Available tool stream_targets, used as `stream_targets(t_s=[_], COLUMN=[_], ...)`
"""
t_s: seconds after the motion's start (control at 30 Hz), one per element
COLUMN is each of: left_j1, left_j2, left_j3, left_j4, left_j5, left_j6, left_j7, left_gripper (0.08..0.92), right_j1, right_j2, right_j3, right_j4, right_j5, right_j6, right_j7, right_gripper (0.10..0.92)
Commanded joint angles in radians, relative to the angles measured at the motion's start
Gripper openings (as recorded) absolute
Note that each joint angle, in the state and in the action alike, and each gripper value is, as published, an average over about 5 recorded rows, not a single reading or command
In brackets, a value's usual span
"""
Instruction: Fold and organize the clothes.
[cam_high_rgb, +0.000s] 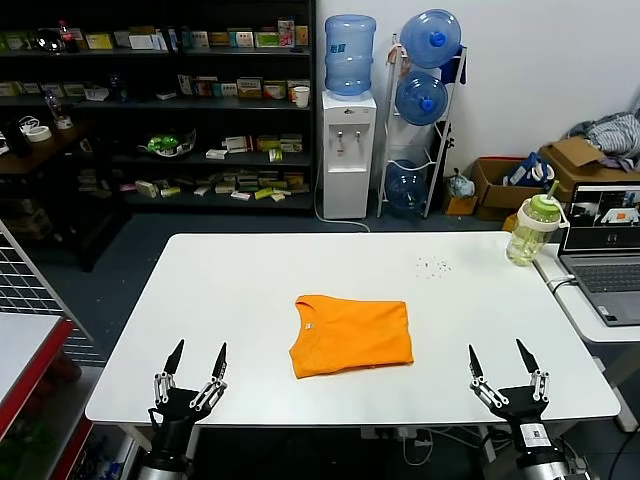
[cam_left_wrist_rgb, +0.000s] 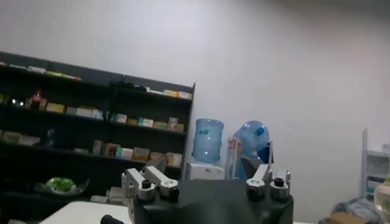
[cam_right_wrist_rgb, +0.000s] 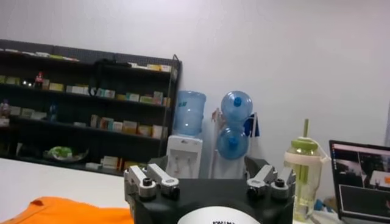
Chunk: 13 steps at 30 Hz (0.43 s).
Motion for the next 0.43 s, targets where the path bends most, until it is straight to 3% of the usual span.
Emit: stream_targets(t_s=[0.03,0.43], left_j1=[0.062,0.055], left_j2=[-0.037,-0.063], left_j3=[-0.045,-0.041], left_j4=[-0.03,-0.031], left_j5=[0.066,0.092], left_j6=[-0.06,-0.054], left_j7=[0.039,0.032], left_gripper=[0.823,0.823], right_j1=[0.006,0.016], right_j2=[0.082,0.098], right_j3=[0.014,0.02], right_j4=[-0.015,-0.024], right_j5=[-0.055,-0.056], right_j6=[0.062,0.06], right_j7=[-0.031,-0.031], right_gripper=[0.823,0.823])
